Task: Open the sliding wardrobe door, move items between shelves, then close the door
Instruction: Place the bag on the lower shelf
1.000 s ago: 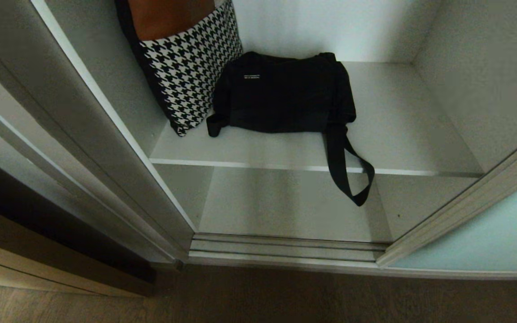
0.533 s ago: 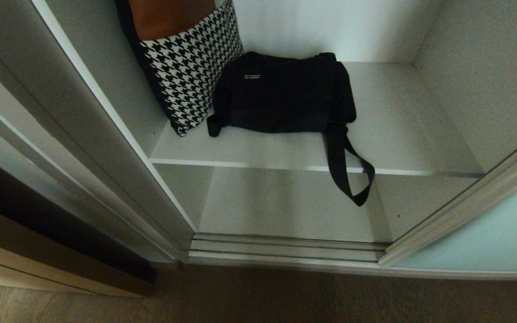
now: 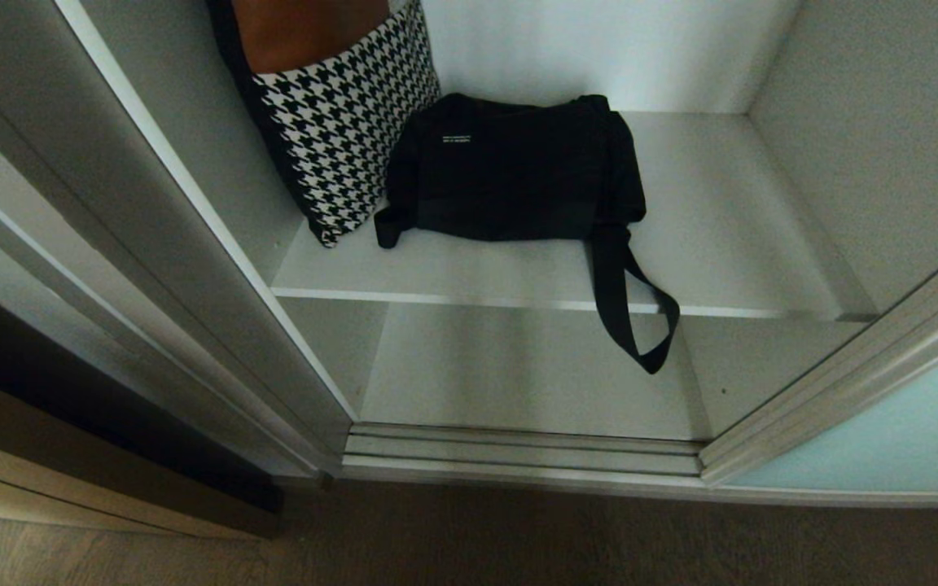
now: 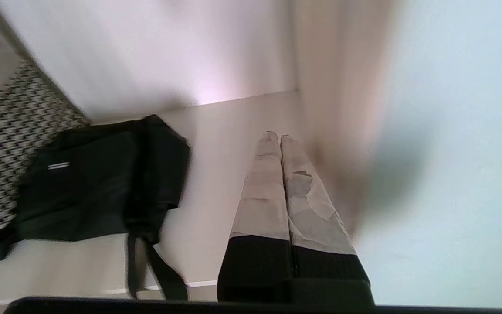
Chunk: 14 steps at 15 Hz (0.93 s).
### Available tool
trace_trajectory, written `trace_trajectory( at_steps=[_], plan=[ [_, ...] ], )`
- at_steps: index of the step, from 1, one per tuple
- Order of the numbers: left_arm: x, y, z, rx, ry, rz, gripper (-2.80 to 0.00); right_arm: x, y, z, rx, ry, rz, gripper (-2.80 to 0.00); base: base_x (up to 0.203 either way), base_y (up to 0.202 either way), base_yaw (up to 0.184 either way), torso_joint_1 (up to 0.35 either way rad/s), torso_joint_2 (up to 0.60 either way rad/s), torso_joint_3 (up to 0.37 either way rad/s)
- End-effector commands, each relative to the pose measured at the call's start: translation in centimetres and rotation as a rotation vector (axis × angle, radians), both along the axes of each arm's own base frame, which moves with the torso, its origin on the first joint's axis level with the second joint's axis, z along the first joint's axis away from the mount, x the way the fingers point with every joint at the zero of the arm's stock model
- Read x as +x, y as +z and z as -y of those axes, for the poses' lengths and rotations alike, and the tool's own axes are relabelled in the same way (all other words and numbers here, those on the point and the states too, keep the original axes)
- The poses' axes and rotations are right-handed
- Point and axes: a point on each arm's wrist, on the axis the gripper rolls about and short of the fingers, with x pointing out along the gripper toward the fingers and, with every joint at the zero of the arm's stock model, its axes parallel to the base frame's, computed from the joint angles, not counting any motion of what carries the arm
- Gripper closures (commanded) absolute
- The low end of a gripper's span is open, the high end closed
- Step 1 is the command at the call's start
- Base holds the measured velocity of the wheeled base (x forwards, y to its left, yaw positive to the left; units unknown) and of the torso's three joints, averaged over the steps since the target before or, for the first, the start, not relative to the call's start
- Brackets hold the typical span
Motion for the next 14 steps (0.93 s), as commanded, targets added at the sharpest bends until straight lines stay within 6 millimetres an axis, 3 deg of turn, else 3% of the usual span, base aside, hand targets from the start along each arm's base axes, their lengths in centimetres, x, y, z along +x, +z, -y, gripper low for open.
trace_trajectory(
  at_steps=[1,6,8,11,14],
  plan=[
    [0.0,0.0,0.0,0.001,0.0,-0.001,0.0,-1.5,0.8,-0.9,-0.036,0.072,0.046,0.0,0.0,0.0,0.0,0.0,0.0,0.0],
    [0.0,0.0,0.0,0.001,0.0,-0.001,0.0,-5.4,2.0,-3.3,-0.202,0.377,0.109,0.0,0.0,0.0,0.0,0.0,0.0,0.0],
    [0.0,0.0,0.0,0.001,0.0,-0.001,0.0,-6.1,0.2,-3.6,-0.263,0.402,0.04,0.0,0.0,0.0,0.0,0.0,0.0,0.0],
    [0.0,0.0,0.0,0.001,0.0,-0.001,0.0,-7.3,-6.1,-3.5,-0.278,0.322,-0.112,0.0,0.0,0.0,0.0,0.0,0.0,0.0],
    [0.0,0.0,0.0,0.001,0.0,-0.001,0.0,-9.4,-14.7,-3.4,-0.308,0.239,-0.221,0.0,0.0,0.0,0.0,0.0,0.0,0.0]
  ],
)
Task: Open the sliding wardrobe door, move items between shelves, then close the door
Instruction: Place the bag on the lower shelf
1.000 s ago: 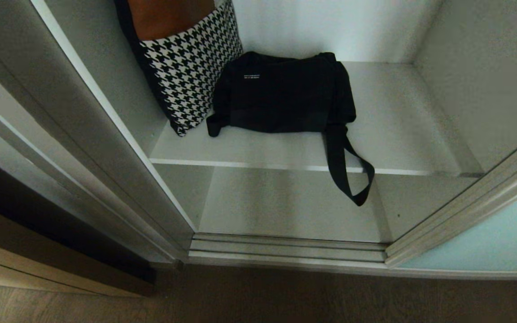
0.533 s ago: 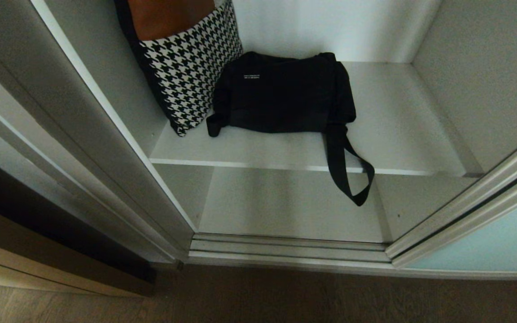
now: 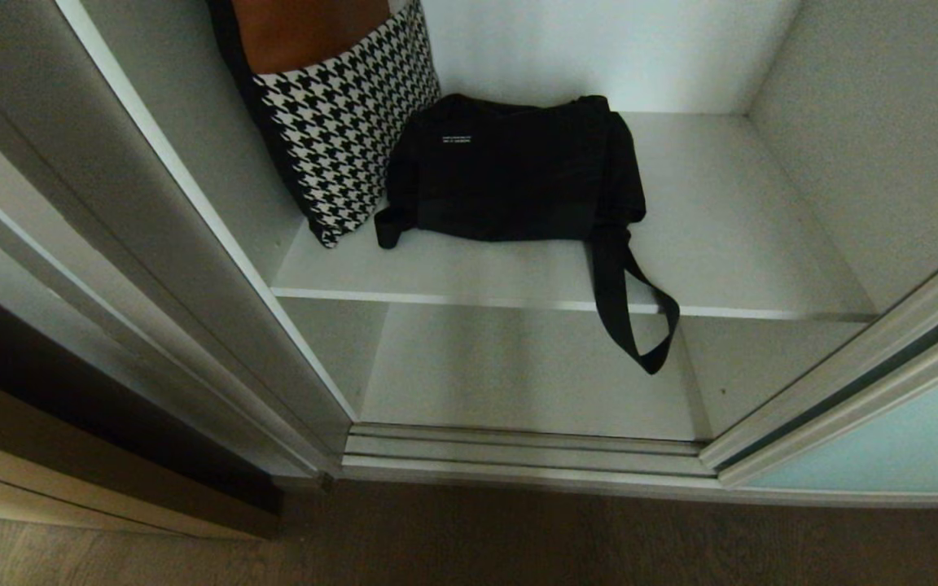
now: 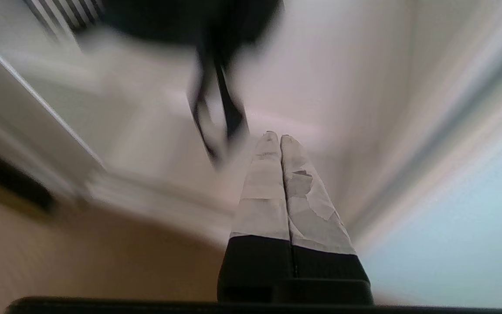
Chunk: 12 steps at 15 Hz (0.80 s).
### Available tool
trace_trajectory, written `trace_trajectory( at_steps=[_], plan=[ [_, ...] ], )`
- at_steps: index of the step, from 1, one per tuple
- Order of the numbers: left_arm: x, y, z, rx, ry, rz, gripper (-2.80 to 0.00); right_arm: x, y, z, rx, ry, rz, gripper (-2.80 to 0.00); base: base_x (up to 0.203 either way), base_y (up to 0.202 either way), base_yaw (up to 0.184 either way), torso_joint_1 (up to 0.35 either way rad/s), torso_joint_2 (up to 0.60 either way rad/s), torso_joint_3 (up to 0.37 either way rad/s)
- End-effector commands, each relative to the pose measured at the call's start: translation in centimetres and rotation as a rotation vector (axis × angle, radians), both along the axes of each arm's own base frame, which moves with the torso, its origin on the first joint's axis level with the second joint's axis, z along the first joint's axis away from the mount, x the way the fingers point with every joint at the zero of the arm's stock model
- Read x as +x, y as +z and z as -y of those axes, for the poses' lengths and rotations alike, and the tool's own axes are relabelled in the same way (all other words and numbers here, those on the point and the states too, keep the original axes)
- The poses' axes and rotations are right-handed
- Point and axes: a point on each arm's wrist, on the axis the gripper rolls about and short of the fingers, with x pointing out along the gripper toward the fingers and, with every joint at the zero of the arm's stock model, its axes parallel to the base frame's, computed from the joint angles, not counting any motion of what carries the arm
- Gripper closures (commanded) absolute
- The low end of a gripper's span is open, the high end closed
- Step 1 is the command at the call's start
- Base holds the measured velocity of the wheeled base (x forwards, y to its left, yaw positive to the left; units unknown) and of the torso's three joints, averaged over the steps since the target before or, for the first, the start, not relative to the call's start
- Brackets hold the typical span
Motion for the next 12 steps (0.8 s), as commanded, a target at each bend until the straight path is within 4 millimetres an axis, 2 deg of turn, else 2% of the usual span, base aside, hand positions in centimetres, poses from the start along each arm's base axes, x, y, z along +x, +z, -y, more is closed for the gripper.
trace_trajectory(
  at_steps=[1,2,4,7,10,12],
  plan=[
    [0.0,0.0,0.0,0.001,0.0,-0.001,0.0,-3.6,-6.6,-0.1,-0.026,-0.019,0.018,0.0,0.0,0.0,0.0,0.0,0.0,0.0],
    [0.0,0.0,0.0,0.001,0.0,-0.001,0.0,-4.4,-8.9,0.0,-0.035,-0.021,0.022,0.0,0.0,0.0,0.0,0.0,0.0,0.0],
    [0.0,0.0,0.0,0.001,0.0,-0.001,0.0,-4.9,-13.1,0.0,-0.03,-0.017,-0.033,0.0,0.0,0.0,0.0,0.0,0.0,0.0],
    [0.0,0.0,0.0,-0.003,0.0,-0.001,0.0,-4.3,-18.5,0.1,-0.025,-0.013,-0.113,0.0,0.0,0.0,0.0,0.0,0.0,0.0],
    [0.0,0.0,0.0,-0.003,0.0,-0.003,0.0,-3.7,-20.0,0.5,-0.017,-0.177,-0.124,0.0,0.0,0.0,0.0,0.0,0.0,0.0],
    [0.0,0.0,0.0,-0.003,0.0,-0.001,0.0,-3.6,-20.1,0.5,-0.022,-0.189,-0.102,0.0,0.0,0.0,0.0,0.0,0.0,0.0]
  ],
)
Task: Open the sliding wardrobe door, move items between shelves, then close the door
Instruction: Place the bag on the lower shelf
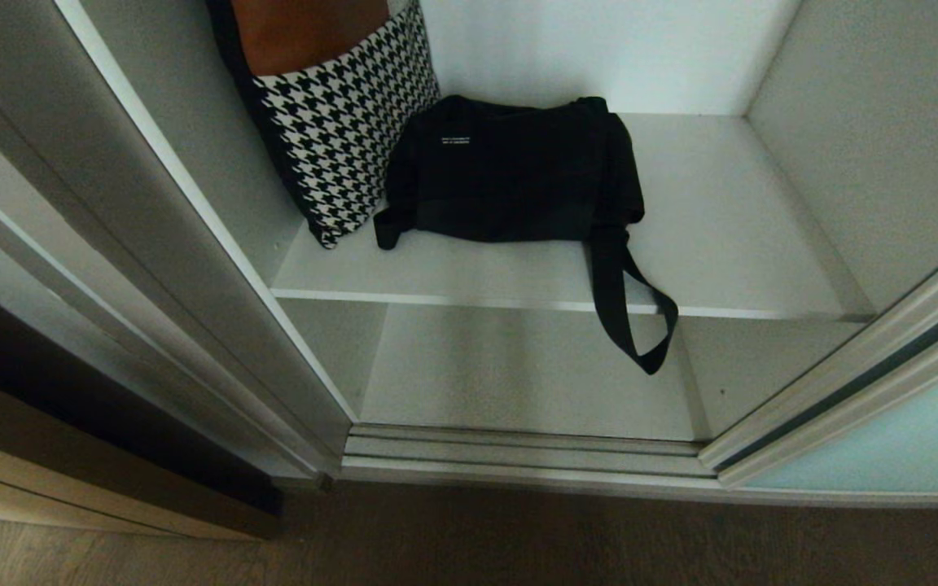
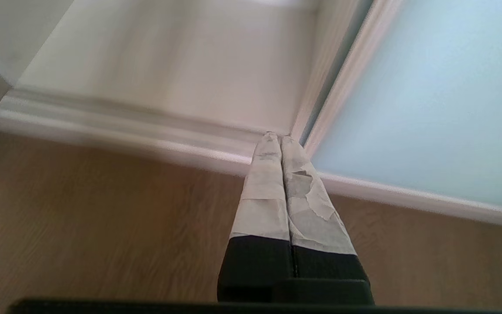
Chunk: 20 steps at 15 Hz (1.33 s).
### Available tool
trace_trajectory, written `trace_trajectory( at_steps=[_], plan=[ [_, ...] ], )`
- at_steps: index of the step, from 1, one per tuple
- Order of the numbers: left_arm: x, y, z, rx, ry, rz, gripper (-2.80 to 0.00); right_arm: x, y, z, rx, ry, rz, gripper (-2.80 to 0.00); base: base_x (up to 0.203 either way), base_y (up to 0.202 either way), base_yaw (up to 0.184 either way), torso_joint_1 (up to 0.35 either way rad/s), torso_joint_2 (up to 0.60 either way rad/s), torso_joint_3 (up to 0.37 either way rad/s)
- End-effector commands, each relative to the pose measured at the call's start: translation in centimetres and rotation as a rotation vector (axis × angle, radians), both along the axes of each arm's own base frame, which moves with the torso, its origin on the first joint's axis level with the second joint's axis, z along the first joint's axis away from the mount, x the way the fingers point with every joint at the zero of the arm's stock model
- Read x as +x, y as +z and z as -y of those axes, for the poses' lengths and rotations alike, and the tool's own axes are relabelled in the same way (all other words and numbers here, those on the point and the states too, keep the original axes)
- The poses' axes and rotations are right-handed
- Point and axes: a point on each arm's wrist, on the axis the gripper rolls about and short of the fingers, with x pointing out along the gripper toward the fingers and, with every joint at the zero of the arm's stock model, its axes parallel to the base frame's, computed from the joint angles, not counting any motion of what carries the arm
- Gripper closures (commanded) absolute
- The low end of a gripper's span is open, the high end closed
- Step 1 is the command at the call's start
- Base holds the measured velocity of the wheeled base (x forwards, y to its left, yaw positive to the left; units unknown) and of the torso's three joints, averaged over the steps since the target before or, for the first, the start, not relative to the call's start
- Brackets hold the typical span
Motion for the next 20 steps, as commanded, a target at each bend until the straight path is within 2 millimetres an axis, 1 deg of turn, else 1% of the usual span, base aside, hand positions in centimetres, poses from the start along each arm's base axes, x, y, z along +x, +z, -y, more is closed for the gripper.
trace_trajectory(
  at_steps=[1,4,15,18,20],
  plan=[
    [0.01,-0.01,0.0,0.0,0.001,-0.002,0.0,0.04,-0.57,0.0,0.001,0.0,-0.005,0.0,0.0,0.0,0.0,0.0,0.0,0.0],
    [0.01,-0.01,0.0,0.0,0.001,-0.002,0.0,0.04,-0.54,0.01,0.05,-0.003,-0.003,0.0,0.0,0.0,0.0,0.0,0.0,0.0],
    [0.01,-0.02,0.0,0.002,0.001,-0.003,0.0,0.04,-0.54,0.01,0.052,-0.002,-0.003,0.0,0.0,0.0,0.0,0.0,0.0,0.0],
    [0.0,0.01,-0.02,-0.039,0.01,0.002,0.0,0.04,-0.54,0.01,0.052,-0.002,-0.003,0.0,0.0,0.0,0.0,0.0,0.0,0.0],
    [-0.07,0.4,-0.03,-0.04,0.012,0.025,0.0,0.04,-0.54,0.01,0.052,-0.002,-0.003,0.0,0.0,0.0,0.0,0.0,0.0,0.0]
  ],
)
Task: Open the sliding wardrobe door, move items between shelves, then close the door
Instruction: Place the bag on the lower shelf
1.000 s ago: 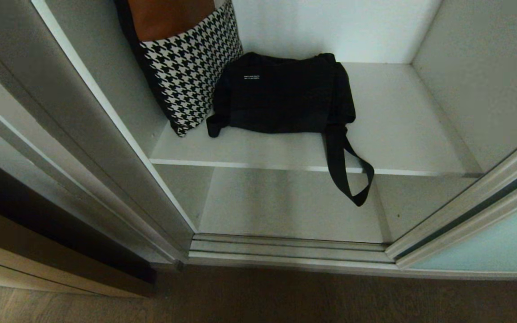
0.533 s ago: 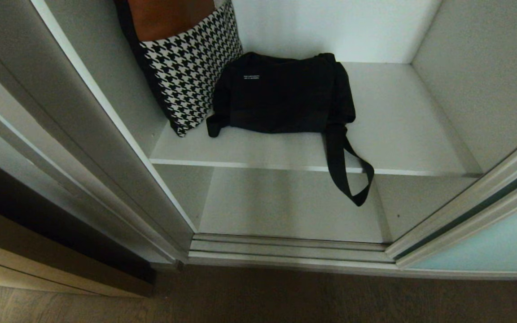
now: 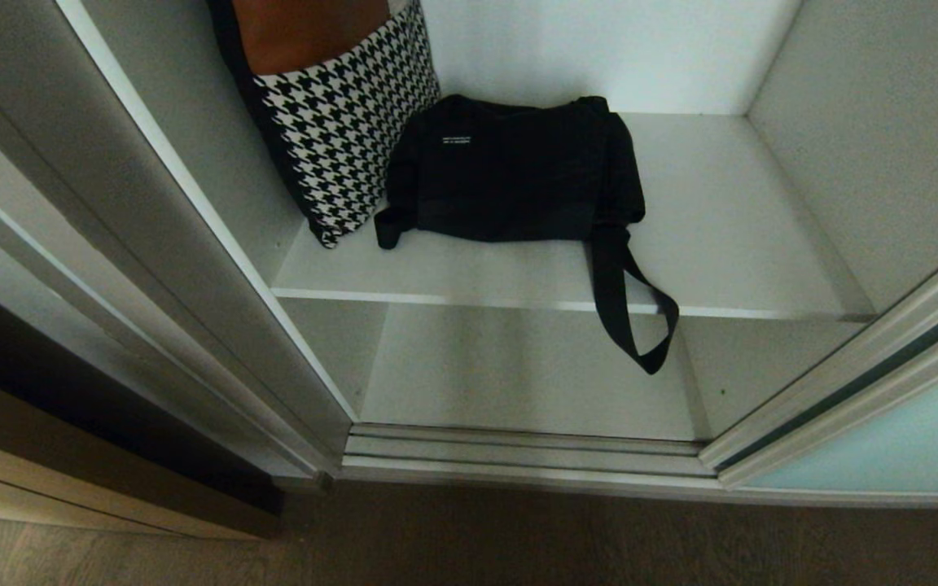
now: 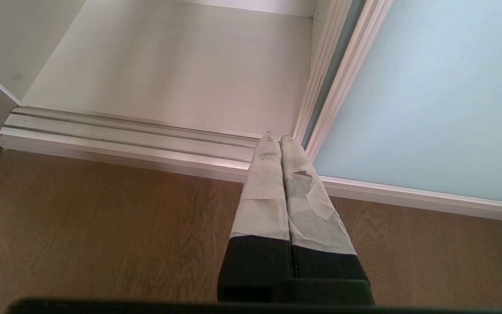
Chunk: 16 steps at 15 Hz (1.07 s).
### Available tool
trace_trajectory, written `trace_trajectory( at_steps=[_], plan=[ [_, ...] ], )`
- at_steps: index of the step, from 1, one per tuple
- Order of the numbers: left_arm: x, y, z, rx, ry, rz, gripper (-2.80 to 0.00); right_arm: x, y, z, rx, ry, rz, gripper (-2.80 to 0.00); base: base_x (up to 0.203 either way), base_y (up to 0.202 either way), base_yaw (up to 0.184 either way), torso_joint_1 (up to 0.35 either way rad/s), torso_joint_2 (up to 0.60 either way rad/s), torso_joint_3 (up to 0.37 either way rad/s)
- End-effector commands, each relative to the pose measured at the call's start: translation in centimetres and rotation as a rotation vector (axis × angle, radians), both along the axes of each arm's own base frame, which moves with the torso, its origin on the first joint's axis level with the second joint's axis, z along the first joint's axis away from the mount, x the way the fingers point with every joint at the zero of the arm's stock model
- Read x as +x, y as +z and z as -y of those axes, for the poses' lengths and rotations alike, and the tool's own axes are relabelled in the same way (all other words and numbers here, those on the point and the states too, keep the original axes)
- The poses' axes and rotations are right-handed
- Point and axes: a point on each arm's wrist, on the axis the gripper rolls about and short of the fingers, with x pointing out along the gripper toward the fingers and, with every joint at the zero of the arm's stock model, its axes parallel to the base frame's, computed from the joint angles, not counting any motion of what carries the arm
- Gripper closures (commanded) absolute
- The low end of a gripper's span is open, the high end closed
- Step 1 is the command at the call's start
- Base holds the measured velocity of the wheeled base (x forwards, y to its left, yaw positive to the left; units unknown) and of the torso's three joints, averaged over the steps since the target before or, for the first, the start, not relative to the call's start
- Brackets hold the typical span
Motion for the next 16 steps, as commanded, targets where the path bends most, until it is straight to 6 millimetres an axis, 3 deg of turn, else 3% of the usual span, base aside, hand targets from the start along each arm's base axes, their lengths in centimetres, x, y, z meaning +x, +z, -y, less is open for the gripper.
trace_trajectory(
  at_steps=[1,5,9,11,13,16],
  plan=[
    [-0.4,1.6,0.0,-0.001,-0.002,0.07,0.0,0.0,0.0,0.0,-0.001,0.001,0.001,0.0,0.0,0.0,0.0,0.0,0.0,0.0],
    [-2.7,9.4,0.2,0.015,-0.072,0.236,0.0,0.0,0.0,0.0,-0.001,0.001,0.001,0.0,0.0,0.0,0.0,0.0,0.0,0.0],
    [1.2,17.1,0.4,0.013,-0.203,0.13,0.0,0.0,0.0,0.0,-0.001,0.001,0.001,0.0,0.0,0.0,0.0,0.0,0.0,0.0],
    [3.7,21.0,0.8,0.018,-0.354,0.114,0.0,0.0,0.0,0.0,-0.001,0.001,0.001,0.0,0.0,0.0,0.0,0.0,0.0,0.0],
    [5.8,24.0,1.1,0.031,-0.521,0.116,0.0,0.0,0.0,0.0,-0.001,0.001,0.001,0.0,0.0,0.0,0.0,0.0,0.0,0.0],
    [8.4,26.9,1.5,0.025,-0.688,0.066,0.0,0.0,0.0,0.0,-0.001,0.001,0.001,0.0,0.0,0.0,0.0,0.0,0.0,0.0]
  ],
)
